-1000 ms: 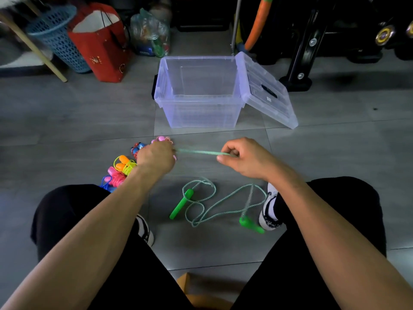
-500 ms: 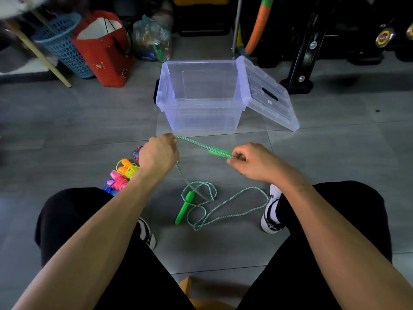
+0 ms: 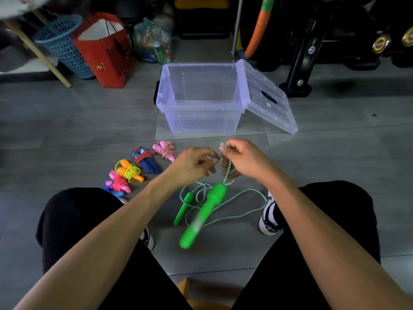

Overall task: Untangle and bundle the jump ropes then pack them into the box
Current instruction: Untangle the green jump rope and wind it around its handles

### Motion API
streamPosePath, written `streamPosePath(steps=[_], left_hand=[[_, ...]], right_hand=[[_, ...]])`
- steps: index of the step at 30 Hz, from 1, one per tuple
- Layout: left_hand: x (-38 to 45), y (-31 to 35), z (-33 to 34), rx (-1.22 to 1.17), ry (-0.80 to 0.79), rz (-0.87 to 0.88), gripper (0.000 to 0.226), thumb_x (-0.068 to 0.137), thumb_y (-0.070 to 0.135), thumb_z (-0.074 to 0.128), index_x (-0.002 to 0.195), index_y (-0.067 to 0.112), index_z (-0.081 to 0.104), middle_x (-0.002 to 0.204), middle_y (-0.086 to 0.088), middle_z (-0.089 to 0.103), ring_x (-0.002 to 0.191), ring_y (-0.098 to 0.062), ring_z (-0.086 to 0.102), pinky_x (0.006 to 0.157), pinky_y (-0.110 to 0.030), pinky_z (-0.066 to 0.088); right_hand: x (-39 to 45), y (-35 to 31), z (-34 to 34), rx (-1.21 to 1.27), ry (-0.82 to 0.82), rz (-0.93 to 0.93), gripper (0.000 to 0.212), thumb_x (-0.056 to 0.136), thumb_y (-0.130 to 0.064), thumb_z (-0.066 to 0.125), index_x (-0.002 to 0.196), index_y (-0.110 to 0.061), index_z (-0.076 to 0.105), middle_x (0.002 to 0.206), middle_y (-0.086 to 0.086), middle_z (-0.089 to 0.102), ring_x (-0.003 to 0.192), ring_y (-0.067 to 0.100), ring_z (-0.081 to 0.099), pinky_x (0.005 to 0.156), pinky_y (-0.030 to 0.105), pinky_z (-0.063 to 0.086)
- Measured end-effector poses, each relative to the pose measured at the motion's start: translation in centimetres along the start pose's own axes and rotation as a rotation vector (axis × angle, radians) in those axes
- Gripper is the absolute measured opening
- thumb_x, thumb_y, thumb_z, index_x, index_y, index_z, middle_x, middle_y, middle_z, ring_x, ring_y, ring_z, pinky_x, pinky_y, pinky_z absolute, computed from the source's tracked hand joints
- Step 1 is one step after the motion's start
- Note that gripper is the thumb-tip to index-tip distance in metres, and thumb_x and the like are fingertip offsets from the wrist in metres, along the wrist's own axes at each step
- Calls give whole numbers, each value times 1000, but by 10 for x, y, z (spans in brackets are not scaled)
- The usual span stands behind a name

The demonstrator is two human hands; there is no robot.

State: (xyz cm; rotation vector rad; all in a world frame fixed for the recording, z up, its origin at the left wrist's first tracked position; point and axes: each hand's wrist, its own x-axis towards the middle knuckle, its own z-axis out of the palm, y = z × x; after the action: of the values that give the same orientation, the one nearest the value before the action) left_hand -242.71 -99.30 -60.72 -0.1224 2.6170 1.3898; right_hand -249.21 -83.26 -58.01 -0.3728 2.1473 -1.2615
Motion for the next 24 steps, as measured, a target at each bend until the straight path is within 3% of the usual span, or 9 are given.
streamPosePath(steps=[3, 6, 9, 11, 13, 17, 19, 21, 24], left_hand=[[-2, 8, -1, -59, 65, -57, 17, 96, 24, 59, 109, 14, 61, 81, -2, 74, 66, -19, 70, 67, -32, 57], [-5, 14, -1, -340, -96, -216, 37, 99, 41, 49, 110, 8, 63, 92, -8, 74, 83, -24, 70, 85, -41, 55], [-8, 9, 4, -279, -315, -230, 40, 91, 51, 56, 113, 18, 61, 95, -3, 75, 88, -10, 69, 82, -22, 52], [-8, 2, 15, -176, -246, -166, 37, 84, 43, 72, 113, 25, 58, 95, 3, 72, 79, -7, 67, 71, -20, 53], [-5, -4, 25, -111, -90, -75, 44, 78, 39, 79, 113, 26, 57, 102, 5, 67, 85, -11, 66, 77, -27, 55], [-2, -4, 23, -27, 10, -14, 66, 74, 41, 81, 131, 24, 52, 117, 13, 60, 102, -4, 58, 83, -16, 45], [-1, -4, 23, -65, -56, 1, 61, 75, 36, 82, 129, 23, 57, 115, 15, 62, 101, 3, 58, 84, -10, 41], [-2, -4, 26, -110, -99, 3, 39, 78, 28, 81, 113, 20, 66, 103, 11, 69, 93, 3, 62, 80, -9, 41], [-2, -4, 28, -184, -129, -19, 24, 79, 29, 77, 96, 16, 65, 92, -1, 74, 85, -12, 68, 80, -31, 52]], right_hand=[[2, 0, 1, 13, -2, 16, 24, 102, -24, 47, 86, -7, 55, 69, 6, 64, 61, 28, 69, 64, 45, 60], [4, 1, -1, 81, 84, 26, 26, 101, -25, 49, 83, -8, 57, 64, 2, 66, 63, 31, 71, 70, 51, 60], [3, -5, -4, 351, 164, 73, 23, 102, -21, 47, 87, -6, 55, 67, 8, 59, 52, 23, 67, 61, 44, 59], [2, -11, -6, 531, 188, 72, 24, 103, -20, 46, 85, -5, 53, 66, 9, 55, 52, 22, 66, 57, 38, 59], [0, -15, -7, 668, 184, 67, 26, 103, -17, 45, 82, -5, 52, 66, 10, 53, 52, 21, 66, 57, 36, 60], [-3, -22, -6, 823, 144, 59, 25, 103, -15, 46, 81, -3, 53, 69, 12, 53, 58, 23, 68, 61, 35, 61], [-3, -24, -6, 885, 138, 44, 26, 102, -14, 46, 81, -3, 54, 68, 12, 54, 60, 24, 69, 63, 36, 62], [-2, -25, -7, 928, 135, 38, 27, 103, -14, 45, 80, -3, 54, 67, 11, 55, 60, 24, 69, 63, 36, 61], [-1, -25, -8, 979, 147, 35, 27, 103, -15, 44, 79, -4, 54, 65, 9, 55, 60, 23, 68, 62, 35, 60]])
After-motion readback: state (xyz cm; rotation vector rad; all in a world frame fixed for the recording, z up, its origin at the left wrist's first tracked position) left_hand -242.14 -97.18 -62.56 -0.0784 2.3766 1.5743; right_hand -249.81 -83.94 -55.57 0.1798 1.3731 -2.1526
